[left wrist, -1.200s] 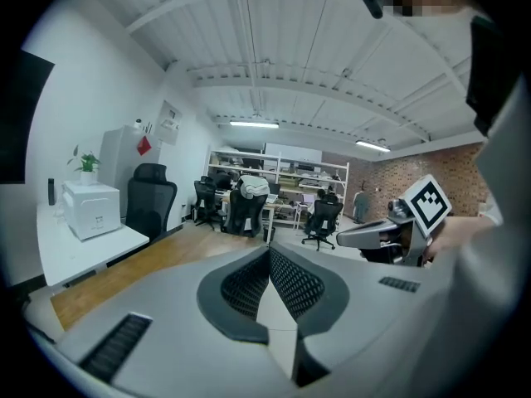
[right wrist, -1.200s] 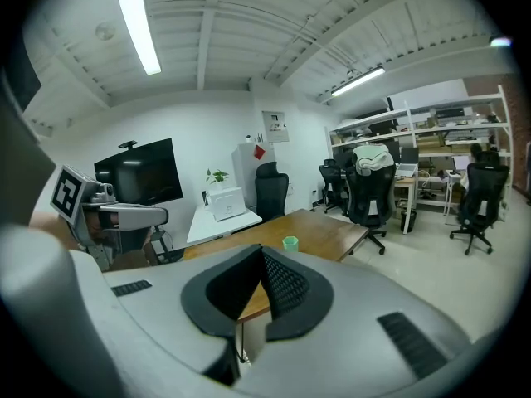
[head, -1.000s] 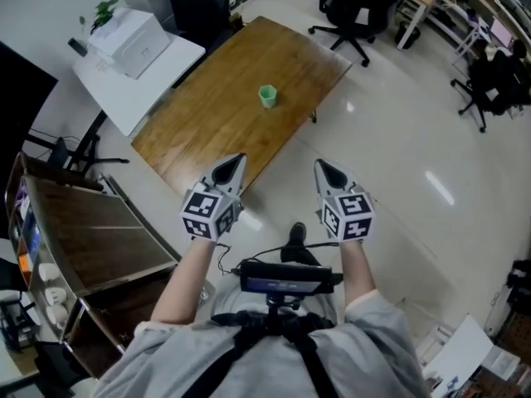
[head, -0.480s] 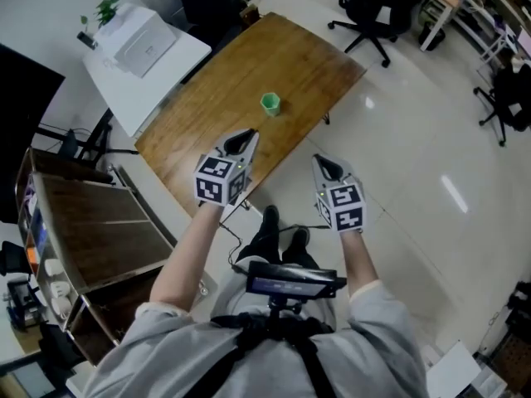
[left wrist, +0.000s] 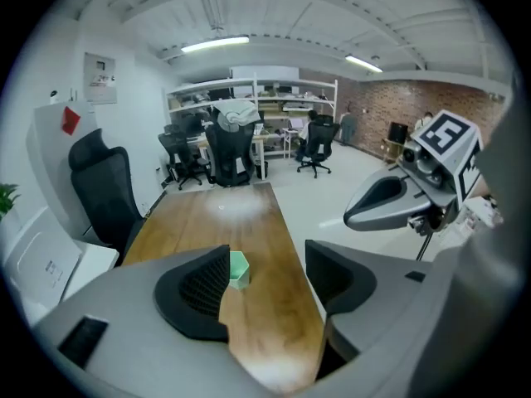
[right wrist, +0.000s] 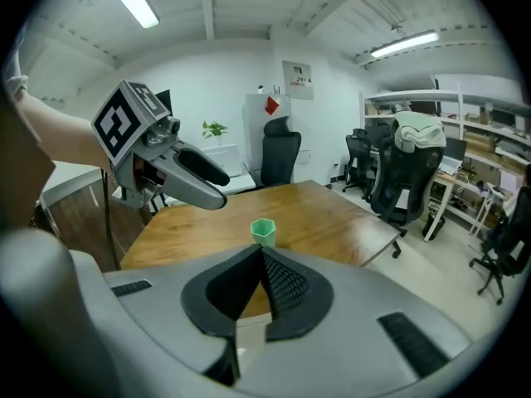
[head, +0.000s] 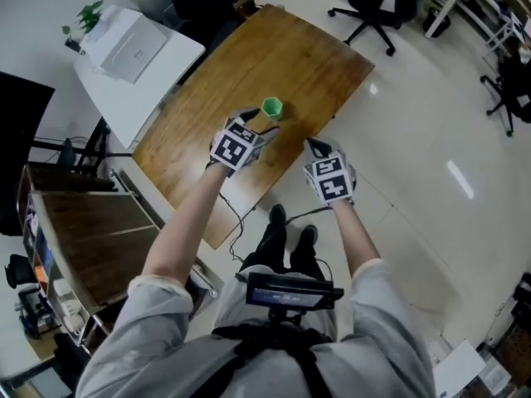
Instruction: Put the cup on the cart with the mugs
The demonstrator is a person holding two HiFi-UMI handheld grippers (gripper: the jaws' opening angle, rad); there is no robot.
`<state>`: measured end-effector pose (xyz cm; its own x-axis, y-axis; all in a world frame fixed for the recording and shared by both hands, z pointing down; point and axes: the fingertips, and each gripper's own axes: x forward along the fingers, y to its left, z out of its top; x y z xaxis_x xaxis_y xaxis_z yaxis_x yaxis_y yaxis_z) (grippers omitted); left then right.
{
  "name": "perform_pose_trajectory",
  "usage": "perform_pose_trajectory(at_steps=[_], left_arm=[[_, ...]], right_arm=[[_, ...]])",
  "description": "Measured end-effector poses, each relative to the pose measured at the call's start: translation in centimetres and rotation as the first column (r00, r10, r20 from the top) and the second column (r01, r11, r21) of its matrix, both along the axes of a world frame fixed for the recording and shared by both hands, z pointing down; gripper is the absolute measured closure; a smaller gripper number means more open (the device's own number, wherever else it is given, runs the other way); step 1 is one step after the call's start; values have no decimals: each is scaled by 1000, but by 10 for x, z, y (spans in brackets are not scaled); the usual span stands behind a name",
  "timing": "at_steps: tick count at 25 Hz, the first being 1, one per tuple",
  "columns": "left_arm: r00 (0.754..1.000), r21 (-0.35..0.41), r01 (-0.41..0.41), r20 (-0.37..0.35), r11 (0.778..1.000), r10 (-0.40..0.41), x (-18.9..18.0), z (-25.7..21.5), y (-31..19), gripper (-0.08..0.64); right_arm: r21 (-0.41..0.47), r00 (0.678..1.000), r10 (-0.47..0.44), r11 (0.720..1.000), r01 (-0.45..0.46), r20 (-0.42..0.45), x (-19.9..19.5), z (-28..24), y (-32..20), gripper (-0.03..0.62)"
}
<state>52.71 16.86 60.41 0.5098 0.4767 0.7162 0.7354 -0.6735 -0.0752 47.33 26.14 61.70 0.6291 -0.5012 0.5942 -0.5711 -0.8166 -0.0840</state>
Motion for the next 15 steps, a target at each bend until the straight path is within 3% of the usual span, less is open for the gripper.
perform_pose_trajectory(at_steps=[3,8,11,15], left_arm=[[998,85,-64,26,994,62,19,26,-2,248],[984,152,-167,91,974,155,42,63,-3,164],[957,178,-275,148,945,251,48,84,5,143],[917,244,-387,202,889,343,61,109,5,143]], right_arm=[[-35,1000,19,999,-18,20,24,20,-3,591],[-71,999,38,997,-36,25,59,38,-13,591],[-88,999,40,995,-37,35,78,52,-18,591],[-98,996,55,994,-48,69,102,70,-24,591]])
